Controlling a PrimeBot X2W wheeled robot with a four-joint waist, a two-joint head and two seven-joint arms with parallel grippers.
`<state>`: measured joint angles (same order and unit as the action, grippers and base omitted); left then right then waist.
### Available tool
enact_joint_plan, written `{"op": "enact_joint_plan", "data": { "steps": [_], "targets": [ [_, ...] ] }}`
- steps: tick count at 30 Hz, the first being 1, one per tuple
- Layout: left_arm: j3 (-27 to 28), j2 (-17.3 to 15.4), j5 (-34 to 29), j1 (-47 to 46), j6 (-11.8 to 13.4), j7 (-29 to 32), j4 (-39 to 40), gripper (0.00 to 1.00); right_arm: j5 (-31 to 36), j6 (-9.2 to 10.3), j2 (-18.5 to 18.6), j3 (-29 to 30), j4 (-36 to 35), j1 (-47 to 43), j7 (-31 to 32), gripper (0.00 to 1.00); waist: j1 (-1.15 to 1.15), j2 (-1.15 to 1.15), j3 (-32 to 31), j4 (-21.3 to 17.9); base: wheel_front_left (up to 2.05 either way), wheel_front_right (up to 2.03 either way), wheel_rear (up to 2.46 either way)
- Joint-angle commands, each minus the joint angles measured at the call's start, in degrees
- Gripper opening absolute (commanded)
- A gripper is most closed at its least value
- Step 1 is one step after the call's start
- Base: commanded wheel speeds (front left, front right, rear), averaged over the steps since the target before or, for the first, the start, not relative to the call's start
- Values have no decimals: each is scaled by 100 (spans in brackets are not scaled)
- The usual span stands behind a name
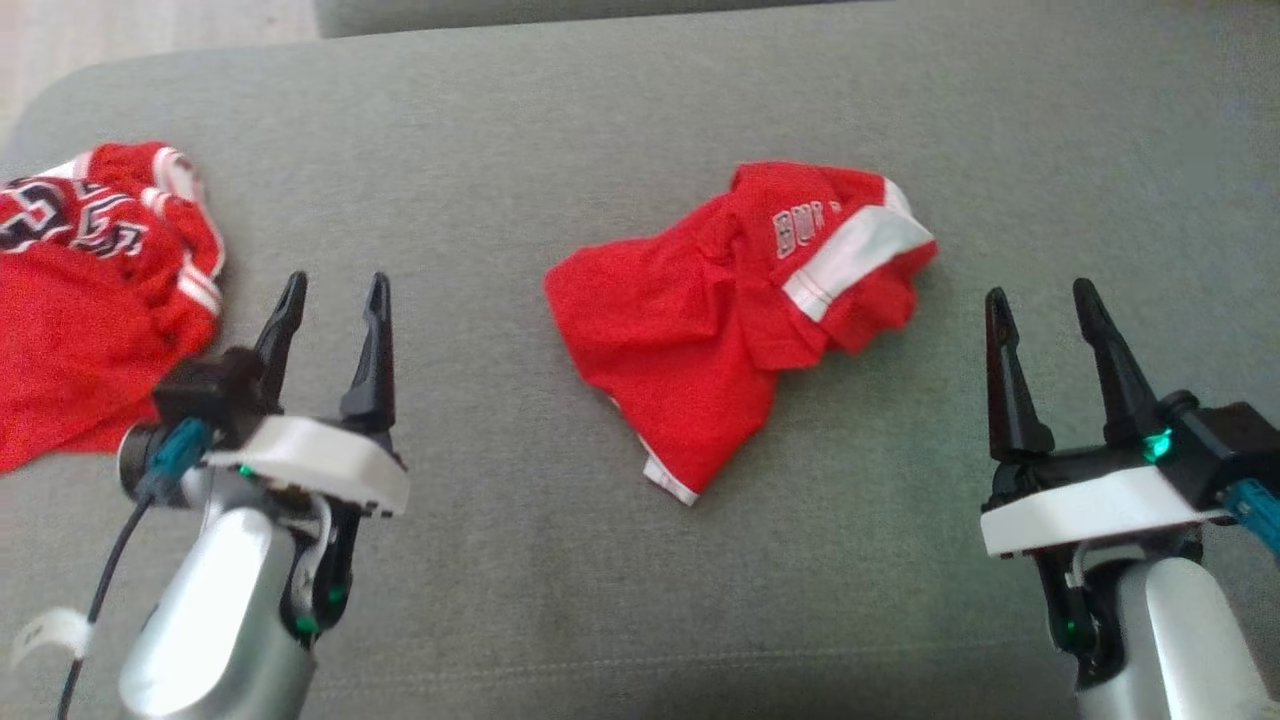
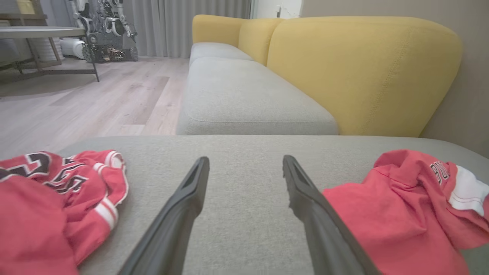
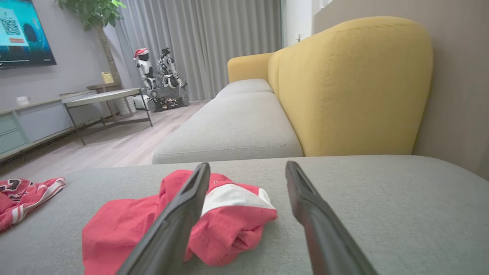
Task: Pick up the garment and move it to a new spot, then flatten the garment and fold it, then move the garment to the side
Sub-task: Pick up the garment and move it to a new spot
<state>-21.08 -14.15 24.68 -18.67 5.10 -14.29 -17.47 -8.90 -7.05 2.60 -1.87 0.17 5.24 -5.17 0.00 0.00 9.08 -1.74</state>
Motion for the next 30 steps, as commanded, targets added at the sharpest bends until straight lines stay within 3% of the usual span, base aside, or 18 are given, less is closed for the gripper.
{"op": "enact_joint_plan", "data": {
  "steps": [1, 19, 30],
  "targets": [
    [263, -171, -54, -83, 30, -68, 264, 100, 57, -44, 28, -113, -155, 87, 18, 100, 0, 0, -102, 126, 0, 0, 0],
    [297, -188, -385, 1163, 60, -70, 775, 100, 157, -44, 28, -14, 220, -392, 130, 100, 0, 0, -841, 174, 0, 0, 0],
    [267, -252, -340, 1435, 128, -56, 805, 100, 188, -44, 28, 73, 156, -668, 274, 100, 0, 0, -1018, 182, 0, 0, 0]
  ]
}}
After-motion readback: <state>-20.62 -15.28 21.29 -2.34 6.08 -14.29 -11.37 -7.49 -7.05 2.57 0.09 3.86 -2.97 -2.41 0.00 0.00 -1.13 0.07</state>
